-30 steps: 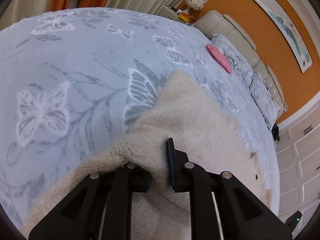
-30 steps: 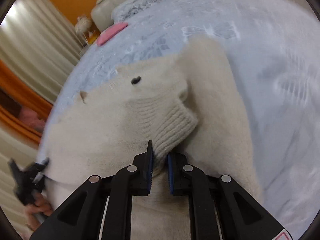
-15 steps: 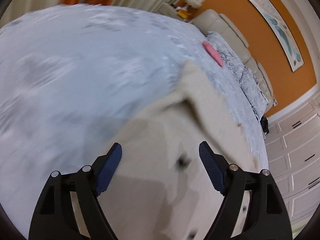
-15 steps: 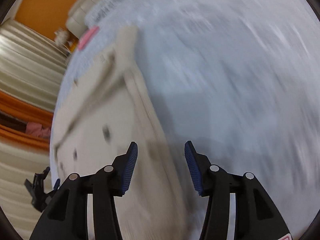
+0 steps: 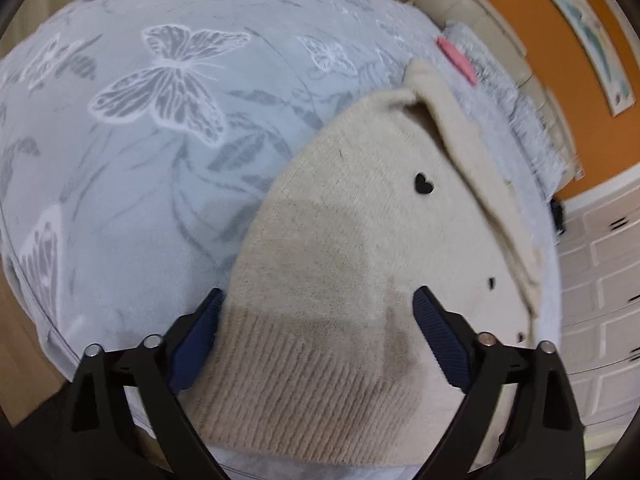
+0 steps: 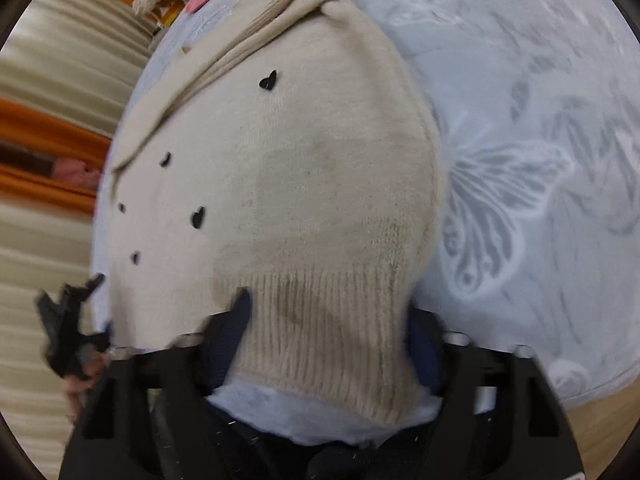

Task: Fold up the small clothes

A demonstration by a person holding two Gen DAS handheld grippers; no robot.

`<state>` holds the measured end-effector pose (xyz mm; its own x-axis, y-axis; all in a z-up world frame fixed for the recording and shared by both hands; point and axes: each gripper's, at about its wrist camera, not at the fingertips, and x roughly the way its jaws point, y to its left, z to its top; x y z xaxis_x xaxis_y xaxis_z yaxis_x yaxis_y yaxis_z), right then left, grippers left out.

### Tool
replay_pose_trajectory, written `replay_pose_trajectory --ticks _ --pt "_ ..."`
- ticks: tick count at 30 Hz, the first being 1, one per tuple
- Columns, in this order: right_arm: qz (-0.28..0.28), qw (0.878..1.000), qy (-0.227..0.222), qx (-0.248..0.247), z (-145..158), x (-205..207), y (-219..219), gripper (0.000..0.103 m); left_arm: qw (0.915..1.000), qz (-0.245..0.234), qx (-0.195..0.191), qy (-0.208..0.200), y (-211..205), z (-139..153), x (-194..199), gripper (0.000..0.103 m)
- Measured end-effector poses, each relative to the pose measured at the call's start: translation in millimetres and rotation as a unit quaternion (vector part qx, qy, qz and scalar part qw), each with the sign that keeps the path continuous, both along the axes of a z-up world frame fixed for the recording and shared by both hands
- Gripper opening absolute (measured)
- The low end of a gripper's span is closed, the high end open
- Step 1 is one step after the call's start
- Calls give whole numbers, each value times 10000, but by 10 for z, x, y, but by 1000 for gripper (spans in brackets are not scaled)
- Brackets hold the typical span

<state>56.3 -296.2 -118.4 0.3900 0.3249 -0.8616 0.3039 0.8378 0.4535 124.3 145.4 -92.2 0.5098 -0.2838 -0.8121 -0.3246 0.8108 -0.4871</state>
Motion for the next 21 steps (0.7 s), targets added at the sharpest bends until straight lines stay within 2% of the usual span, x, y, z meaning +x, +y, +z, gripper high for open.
replay_pose_trajectory --ticks 1,2,3,5,7,9,12,16,21 --pt "9 9999 -16 169 5 10 -6 12 9998 -90 -106 112 -23 -4 38 43" --pt "-172 9989 -96 433 29 -20 -60 11 9993 -133 -245 238 26 -38 20 16" --pt "-298 9979 -222 535 72 -56 -114 11 9979 -66 -526 363 58 -43 13 16" --pt "-386 9964 -533 538 282 -164 -192 10 9959 77 -861 264 122 64 -81 14" --pt "-454 9934 -896 558 543 -329 -305 10 9955 -20 -942 49 132 293 -218 6" --pt "-464 9912 -1145 471 789 -489 -416 10 9947 -166 -1010 -69 127 460 -343 6" --pt "-452 9899 -1301 350 1004 -771 -573 10 9936 -435 -1032 -104 91 633 -605 6" --pt "-413 9915 -1220 174 1052 -1117 -598 10 9925 -843 -890 9 -24 679 -1004 6" --pt "-488 9950 -830 248 858 -1670 -651 10 9883 -1056 -1030 380 -114 556 -1443 6"
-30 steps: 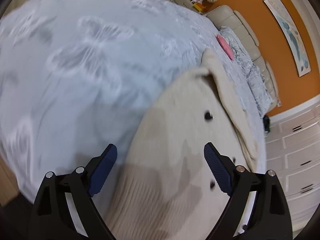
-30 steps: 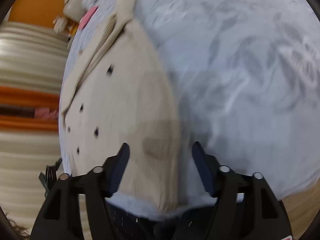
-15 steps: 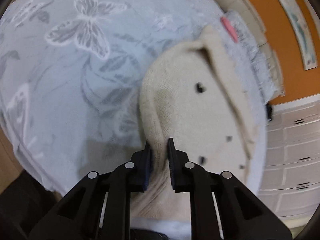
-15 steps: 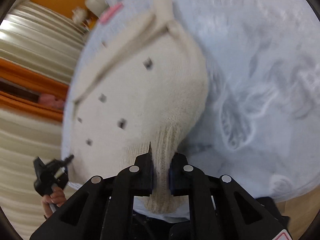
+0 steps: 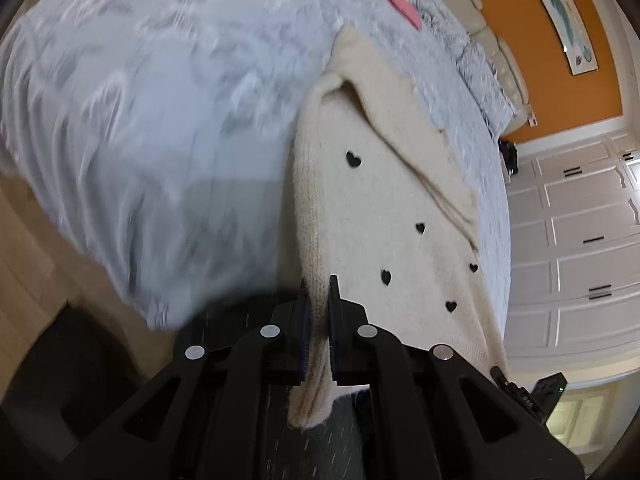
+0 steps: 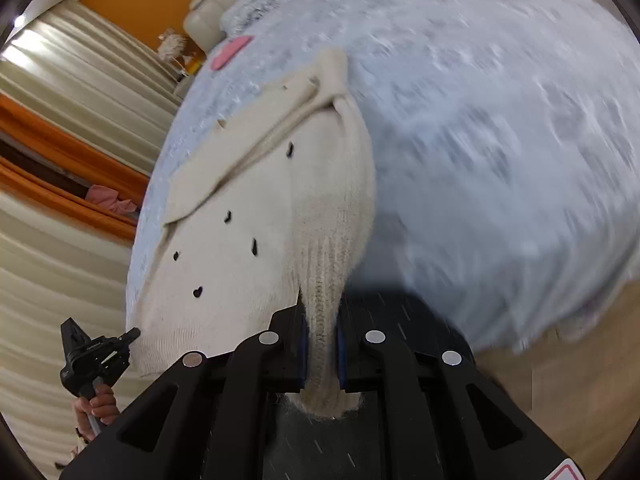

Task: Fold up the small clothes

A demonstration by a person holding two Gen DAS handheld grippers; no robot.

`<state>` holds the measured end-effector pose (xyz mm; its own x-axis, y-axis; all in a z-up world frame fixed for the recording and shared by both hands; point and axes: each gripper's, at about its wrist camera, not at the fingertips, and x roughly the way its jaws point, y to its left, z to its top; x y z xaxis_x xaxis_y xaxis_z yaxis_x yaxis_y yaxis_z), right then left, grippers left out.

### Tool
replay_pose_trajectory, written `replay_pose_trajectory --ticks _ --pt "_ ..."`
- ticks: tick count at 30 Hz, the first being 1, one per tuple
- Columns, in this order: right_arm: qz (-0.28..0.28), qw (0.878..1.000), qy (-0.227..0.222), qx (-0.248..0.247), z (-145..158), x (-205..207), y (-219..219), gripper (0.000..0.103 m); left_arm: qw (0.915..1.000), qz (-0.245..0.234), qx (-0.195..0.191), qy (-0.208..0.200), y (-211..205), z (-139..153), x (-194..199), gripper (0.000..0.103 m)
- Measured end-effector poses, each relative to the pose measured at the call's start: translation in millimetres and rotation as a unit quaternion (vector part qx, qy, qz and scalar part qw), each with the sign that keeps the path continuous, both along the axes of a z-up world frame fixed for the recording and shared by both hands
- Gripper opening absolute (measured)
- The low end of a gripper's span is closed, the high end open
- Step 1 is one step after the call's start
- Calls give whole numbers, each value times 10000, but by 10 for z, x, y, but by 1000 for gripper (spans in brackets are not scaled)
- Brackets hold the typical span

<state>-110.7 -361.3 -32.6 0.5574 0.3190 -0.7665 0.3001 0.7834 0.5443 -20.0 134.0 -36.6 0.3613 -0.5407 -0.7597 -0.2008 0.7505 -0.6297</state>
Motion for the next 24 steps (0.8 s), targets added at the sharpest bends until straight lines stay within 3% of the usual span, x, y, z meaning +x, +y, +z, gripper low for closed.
replay_pose_trajectory --ticks 7,11,13,14,15,16,19,20,21,22,23,24 --pt "131 9995 280 10 -22 -601 108 10 9998 -143 -77 139 -5 43 -467 6" --pt "109 9992 345 149 -118 -582 99 11 9997 -189 40 131 -81 -19 -432 11" --pt "144 9992 334 147 -124 -532 112 15 9994 -46 -188 296 -97 -123 -354 32" --pt "191 9992 350 103 -130 -513 138 18 9991 36 -128 397 -121 -164 -345 50" --pt "210 9990 379 61 -140 -498 159 20 9990 90 -47 444 -154 -187 -351 60" --pt "210 9989 416 38 -149 -485 173 22 9989 109 24 463 -188 -221 -343 62" --pt "124 9991 399 84 -172 -496 170 28 9978 143 -15 644 -295 -323 -329 61" --pt "115 9992 383 87 -169 -503 169 28 9983 184 81 550 -319 -294 -347 53" --pt "105 9992 371 61 -157 -513 168 24 9988 97 99 463 -342 -256 -354 34" --pt "128 9994 314 81 -138 -527 168 12 9992 18 109 393 -349 -222 -359 23" --pt "164 9995 211 142 -95 -553 173 12 9993 -45 59 357 -341 -190 -358 8" --pt "189 9997 110 140 -41 -579 177 11 9994 -49 -27 347 -312 -150 -378 8"
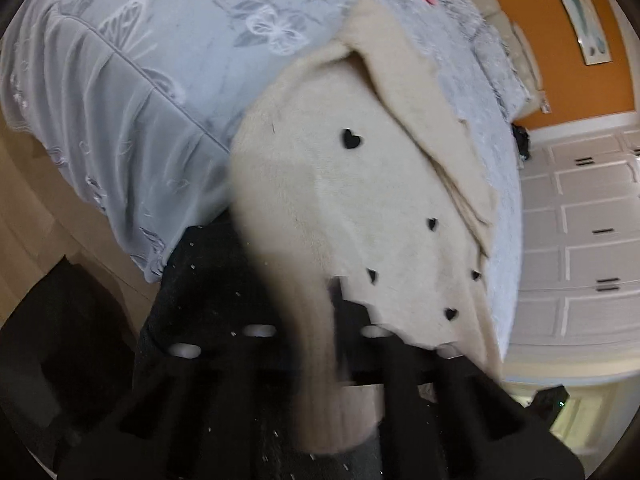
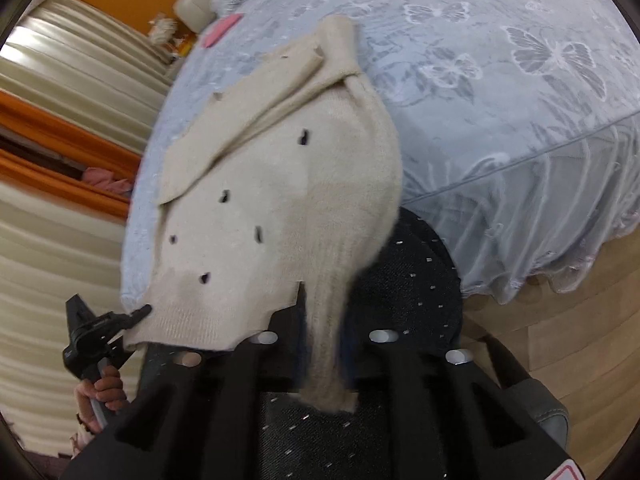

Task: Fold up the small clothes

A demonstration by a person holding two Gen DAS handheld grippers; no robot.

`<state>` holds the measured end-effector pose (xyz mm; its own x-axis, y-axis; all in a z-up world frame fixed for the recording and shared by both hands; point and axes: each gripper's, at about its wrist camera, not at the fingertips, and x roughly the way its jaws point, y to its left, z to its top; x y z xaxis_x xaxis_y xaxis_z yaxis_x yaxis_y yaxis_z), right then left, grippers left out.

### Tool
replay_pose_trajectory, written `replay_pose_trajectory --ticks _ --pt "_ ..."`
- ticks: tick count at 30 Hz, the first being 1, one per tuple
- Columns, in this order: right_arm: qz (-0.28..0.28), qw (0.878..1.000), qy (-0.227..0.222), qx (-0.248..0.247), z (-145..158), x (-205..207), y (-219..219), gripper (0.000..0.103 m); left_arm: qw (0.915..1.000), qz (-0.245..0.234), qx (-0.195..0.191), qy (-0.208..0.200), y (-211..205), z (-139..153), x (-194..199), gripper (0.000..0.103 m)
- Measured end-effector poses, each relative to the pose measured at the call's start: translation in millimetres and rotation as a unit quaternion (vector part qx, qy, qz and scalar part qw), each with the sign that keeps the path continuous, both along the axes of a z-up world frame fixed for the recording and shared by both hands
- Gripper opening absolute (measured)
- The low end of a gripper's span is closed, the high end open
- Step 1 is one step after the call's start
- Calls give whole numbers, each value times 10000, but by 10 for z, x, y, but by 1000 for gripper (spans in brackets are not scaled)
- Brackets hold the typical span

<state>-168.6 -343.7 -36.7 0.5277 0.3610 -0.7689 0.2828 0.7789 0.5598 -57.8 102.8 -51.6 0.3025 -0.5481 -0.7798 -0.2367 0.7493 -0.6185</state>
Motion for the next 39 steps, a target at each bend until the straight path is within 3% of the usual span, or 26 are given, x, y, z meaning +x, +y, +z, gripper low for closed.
replay_pose_trajectory --ticks 5,9,13,17,20,23,25,27,29,31,32,33,34,36,39 --pt "201 9986 -466 -179 315 -197 49 10 9994 -24 -229 -252 167 342 -229 7" --pt "395 9981 -367 -303 450 -471 42 10 9992 -128 -250 -272 299 537 -514 7" --pt "299 9993 -201 70 510 -787 -45 10 9992 -112 -365 -80 423 674 -860 7" --pt "244 9950 -823 517 843 -746 -144 10 9972 88 -721 -172 481 928 -909 7" --pt "113 9853 -1552 701 1091 -290 -334 11 9933 29 -841 -798 412 1258 -545 8" --pt "-191 9788 -1902 741 1083 410 -591 11 9891 -21 -482 -1394 226 1451 103 8" --pt "-332 9796 -1785 861 923 877 -712 12 9861 4 -128 -1655 18 1427 692 8" --pt "-667 9850 -1370 811 567 1475 -836 18 9851 66 222 -1702 -186 1275 1224 12" --pt "-961 9893 -990 485 309 1811 -876 19 9856 314 594 -1554 -346 1052 1643 14" --pt "-1313 9882 -708 339 129 1967 -919 20 9880 509 973 -1084 -465 634 2012 16" --pt "-1463 9859 -682 442 75 1979 -939 21 9884 609 1090 -868 -465 505 2091 22" --pt "-1566 9835 -741 522 57 1945 -955 28 9880 808 1193 -557 -457 333 2141 26" --pt "-1624 9820 -824 506 62 1910 -964 51 9880 909 1148 -481 -408 262 2112 30" --pt "-1535 9834 -965 -4 119 1790 -915 68 9886 1032 908 -617 -320 232 2033 57" --pt "-962 9887 -949 -653 109 1800 -804 68 9795 926 1408 -1107 -233 337 1936 81"
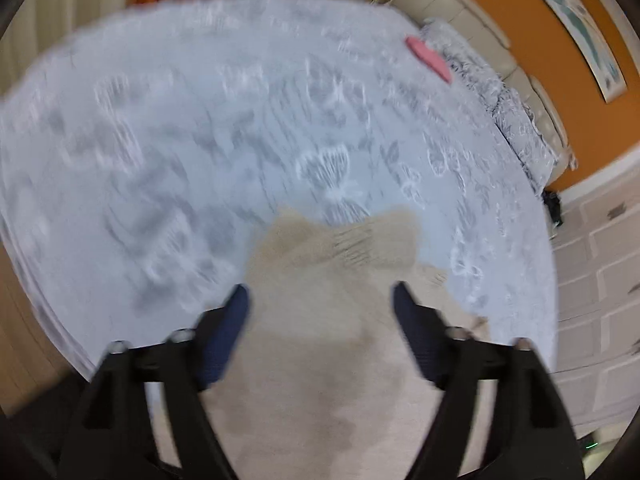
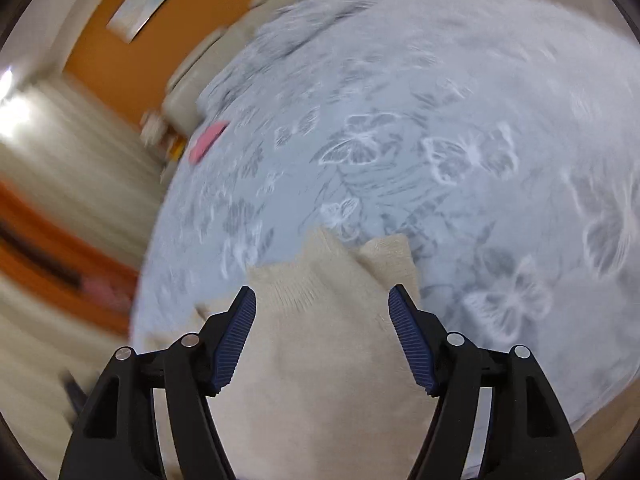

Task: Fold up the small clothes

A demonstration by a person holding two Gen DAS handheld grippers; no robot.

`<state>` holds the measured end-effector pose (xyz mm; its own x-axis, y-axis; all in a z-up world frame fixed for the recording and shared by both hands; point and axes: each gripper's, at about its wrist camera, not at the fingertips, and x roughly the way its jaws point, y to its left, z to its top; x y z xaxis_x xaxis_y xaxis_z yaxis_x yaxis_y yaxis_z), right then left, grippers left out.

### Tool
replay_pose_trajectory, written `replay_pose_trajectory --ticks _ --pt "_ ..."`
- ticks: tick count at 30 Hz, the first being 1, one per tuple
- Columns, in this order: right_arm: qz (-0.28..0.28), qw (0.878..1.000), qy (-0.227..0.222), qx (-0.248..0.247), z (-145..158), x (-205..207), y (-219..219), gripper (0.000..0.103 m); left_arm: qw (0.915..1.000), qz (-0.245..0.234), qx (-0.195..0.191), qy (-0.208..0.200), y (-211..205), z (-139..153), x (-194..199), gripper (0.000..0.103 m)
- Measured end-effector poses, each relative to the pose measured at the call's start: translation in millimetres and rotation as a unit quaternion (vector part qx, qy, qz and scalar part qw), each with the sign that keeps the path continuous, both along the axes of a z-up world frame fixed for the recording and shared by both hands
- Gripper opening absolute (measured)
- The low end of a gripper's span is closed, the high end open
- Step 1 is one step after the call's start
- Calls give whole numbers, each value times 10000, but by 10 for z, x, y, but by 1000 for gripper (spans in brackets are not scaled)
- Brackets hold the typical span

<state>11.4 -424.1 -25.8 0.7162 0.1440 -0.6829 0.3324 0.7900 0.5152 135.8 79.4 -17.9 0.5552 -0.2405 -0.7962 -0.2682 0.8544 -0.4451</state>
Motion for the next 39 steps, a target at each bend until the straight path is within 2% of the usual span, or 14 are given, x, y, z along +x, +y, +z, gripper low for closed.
replay_pose_trajectory --ticks 4,8,10,11,12,13,14,15,18,21,23,27,32,39 --pt "429 9966 445 -545 -218 206 149 68 9946 -568 862 -100 -98 -80 163 85" --pt "454 9905 948 -887 -504 491 220 71 9925 -726 959 214 -192 -322 425 84" --pt "468 9880 1111 -964 -634 677 230 72 9930 -728 877 306 -219 -402 507 76" --pt "506 9877 1134 -949 -673 715 233 71 9928 -808 833 291 -254 -442 569 63" --pt "572 9881 1126 -880 -701 757 232 52 9916 -923 855 298 -297 -465 606 49" --pt "645 9886 1138 -747 -703 792 207 17 9899 -1016 932 320 -344 -477 627 43" --pt "622 9908 1035 -618 -644 783 191 16 9874 -1136 1051 343 -393 -479 649 18" --pt "552 9942 796 -476 -528 730 168 14 9850 -1250 1147 324 -425 -440 654 7" --pt "388 9980 356 -347 -364 604 70 14 9877 -1136 1073 15 -375 -267 621 8" --pt "537 9905 1189 -439 -830 780 54 19 9845 -1064 1348 363 -398 -479 726 9" --pt "321 9940 975 -370 -703 724 12 22 9783 -1156 1646 504 -480 -667 761 12" --pt "134 9979 441 -447 -280 522 75 30 9788 -1102 1714 199 -526 -376 625 14" --pt "1134 9917 509 -333 -287 786 591 22 9833 -1123 1375 -390 -752 -4 466 37" --pt "2101 9713 877 -690 -643 1185 1386 20 9797 -1531 1290 126 -1215 -534 563 43"
